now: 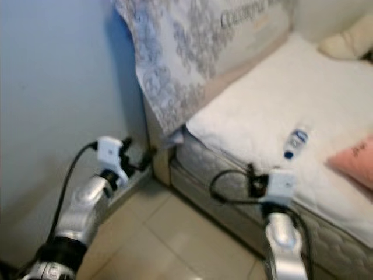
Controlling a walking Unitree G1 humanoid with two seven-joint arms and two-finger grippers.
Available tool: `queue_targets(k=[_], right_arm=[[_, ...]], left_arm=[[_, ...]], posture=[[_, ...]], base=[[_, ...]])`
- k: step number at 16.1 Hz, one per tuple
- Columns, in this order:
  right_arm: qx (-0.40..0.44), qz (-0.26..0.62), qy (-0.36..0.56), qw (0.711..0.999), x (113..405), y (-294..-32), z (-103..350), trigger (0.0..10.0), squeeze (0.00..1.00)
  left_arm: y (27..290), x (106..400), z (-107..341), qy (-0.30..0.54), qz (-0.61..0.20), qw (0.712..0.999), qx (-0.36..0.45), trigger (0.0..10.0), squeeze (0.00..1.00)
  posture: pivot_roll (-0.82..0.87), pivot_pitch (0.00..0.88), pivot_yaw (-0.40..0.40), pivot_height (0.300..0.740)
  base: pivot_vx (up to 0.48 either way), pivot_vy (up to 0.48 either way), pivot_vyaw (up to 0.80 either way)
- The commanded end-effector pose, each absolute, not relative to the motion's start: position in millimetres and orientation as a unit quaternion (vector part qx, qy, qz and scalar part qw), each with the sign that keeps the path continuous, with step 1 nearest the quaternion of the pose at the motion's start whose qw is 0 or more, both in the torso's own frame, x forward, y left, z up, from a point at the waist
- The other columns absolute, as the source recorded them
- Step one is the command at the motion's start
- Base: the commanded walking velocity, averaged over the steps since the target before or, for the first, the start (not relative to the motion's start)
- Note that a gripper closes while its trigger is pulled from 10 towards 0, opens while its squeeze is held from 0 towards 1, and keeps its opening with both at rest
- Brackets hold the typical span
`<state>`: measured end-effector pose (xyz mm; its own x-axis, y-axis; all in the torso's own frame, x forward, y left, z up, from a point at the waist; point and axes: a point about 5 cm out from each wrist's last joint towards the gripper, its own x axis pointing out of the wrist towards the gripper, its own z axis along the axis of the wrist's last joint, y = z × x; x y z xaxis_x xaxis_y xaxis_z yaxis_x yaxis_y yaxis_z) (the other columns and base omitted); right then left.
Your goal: Clean up the room
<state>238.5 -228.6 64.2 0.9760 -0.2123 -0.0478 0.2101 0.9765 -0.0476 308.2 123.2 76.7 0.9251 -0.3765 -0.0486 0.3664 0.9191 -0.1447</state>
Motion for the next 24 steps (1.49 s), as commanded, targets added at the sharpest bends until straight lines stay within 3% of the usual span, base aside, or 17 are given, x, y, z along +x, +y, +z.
queue_targets(k=[1, 7, 8, 9, 12, 17, 18, 24], right_arm=[[-0.006, -0.152, 0.000, 0.988, 238.8, -242.0, 71.9, 10.0, 1.00], [-0.016, -0.143, 0.008, 0.990, 240.1, -239.2, 70.3, 10.0, 1.00], [-0.018, -0.142, 0.011, 0.990, 241.9, -238.9, 69.9, 10.0, 1.00], [-0.017, -0.142, 0.011, 0.990, 242.7, -238.7, 70.1, 10.0, 1.00], [-0.014, -0.131, 0.006, 0.991, 245.7, -235.2, 71.8, 10.0, 1.00], [-0.020, -0.129, 0.011, 0.991, 245.0, -234.6, 68.7, 10.0, 1.00], [-0.020, -0.120, 0.005, 0.993, 245.4, -232.4, 70.0, 10.0, 0.00], [-0.023, -0.107, -0.001, 0.994, 247.4, -228.1, 71.0, 10.0, 0.00]], left_arm=[[119.8, 315.6, 78.8, 0.047, -0.160, 0.980, -0.107, 10.0, 1.00], [113.7, 315.7, 83.3, 0.036, -0.197, 0.975, -0.098, 10.0, 1.00], [106.5, 313.6, 82.8, 0.036, -0.227, 0.970, -0.076, 10.0, 0.54], [105.1, 314.0, 81.9, 0.042, -0.229, 0.970, -0.071, 10.0, 0.00], [95.4, 312.5, 87.0, 0.029, -0.271, 0.959, -0.078, 10.0, 0.00], [96.6, 318.2, 89.5, 0.023, -0.250, 0.967, -0.047, 10.0, 0.00], [94.4, 317.8, 90.3, 0.023, -0.258, 0.964, -0.053, 10.0, 0.00], [85.8, 316.1, 93.3, 0.008, -0.273, 0.960, -0.056, 10.0, 0.00]], posture=[[-0.09, 0.000, 0.005, 0.740], [-0.09, 0.000, 0.003, 0.740], [-0.09, 0.000, 0.001, 0.740], [-0.09, 0.000, 0.002, 0.740], [-0.09, 0.000, 0.002, 0.740], [-0.10, 0.000, 0.010, 0.740], [-0.10, 0.000, 0.010, 0.740], [-0.10, 0.000, 0.016, 0.740]], base=[[0.000, 0.000, -0.56], [0.000, 0.000, -0.58], [0.000, 0.000, -0.58], [0.000, 0.000, -0.58], [0.000, 0.480, -0.58], [0.000, 0.192, -0.58], [0.000, 0.000, 0.00], [0.480, 0.000, 0.00]])
